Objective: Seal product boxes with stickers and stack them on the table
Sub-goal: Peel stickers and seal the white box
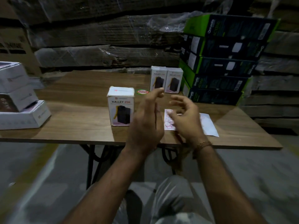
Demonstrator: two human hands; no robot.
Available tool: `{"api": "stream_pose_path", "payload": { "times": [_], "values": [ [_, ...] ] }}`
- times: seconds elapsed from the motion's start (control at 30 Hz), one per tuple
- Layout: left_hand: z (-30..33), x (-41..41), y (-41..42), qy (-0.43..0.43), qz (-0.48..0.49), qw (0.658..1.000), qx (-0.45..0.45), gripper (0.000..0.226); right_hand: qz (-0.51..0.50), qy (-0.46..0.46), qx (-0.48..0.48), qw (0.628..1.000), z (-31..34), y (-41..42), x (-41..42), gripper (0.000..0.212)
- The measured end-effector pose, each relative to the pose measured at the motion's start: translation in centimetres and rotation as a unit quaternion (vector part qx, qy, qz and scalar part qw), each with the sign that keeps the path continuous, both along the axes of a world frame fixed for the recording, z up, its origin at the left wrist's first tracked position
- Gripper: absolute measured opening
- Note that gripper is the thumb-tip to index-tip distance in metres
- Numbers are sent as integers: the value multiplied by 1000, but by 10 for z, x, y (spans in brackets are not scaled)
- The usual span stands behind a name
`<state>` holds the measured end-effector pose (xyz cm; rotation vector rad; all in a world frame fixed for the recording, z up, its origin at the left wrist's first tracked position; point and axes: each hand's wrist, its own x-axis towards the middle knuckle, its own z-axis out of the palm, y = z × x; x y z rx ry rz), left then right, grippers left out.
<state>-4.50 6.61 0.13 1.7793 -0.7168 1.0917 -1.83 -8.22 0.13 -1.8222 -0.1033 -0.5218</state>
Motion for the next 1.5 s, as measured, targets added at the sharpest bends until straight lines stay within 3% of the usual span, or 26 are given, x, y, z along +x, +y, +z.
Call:
{"api": "stream_pose_path", "payload": {
  "times": [0.17, 0.3, 0.53, 0.93, 1.23, 1.5],
  "values": [
    [-11, 32, -29, 189, 1, 972, 140, 59, -152, -25, -83, 985, -5, -92, -2, 34],
    [-20, 56, -48, 277, -9, 929, 245, 57, -157, -12, -135, 978, -9, -123, -5, 20],
    [-22, 63, -50, 311, -2, 908, 280, 32, -90, -46, -234, 967, -20, -114, -1, 16],
    [-21, 56, -46, 374, 27, 888, 268, 42, -27, -36, -304, 952, -31, -93, -5, 31],
    [-16, 51, -45, 399, 45, 877, 264, 31, -19, -26, -284, 958, -22, -87, -14, 20],
    [-15, 51, -45, 396, 53, 871, 285, 37, -3, 14, -280, 960, -22, -90, -5, 10]
  ]
}}
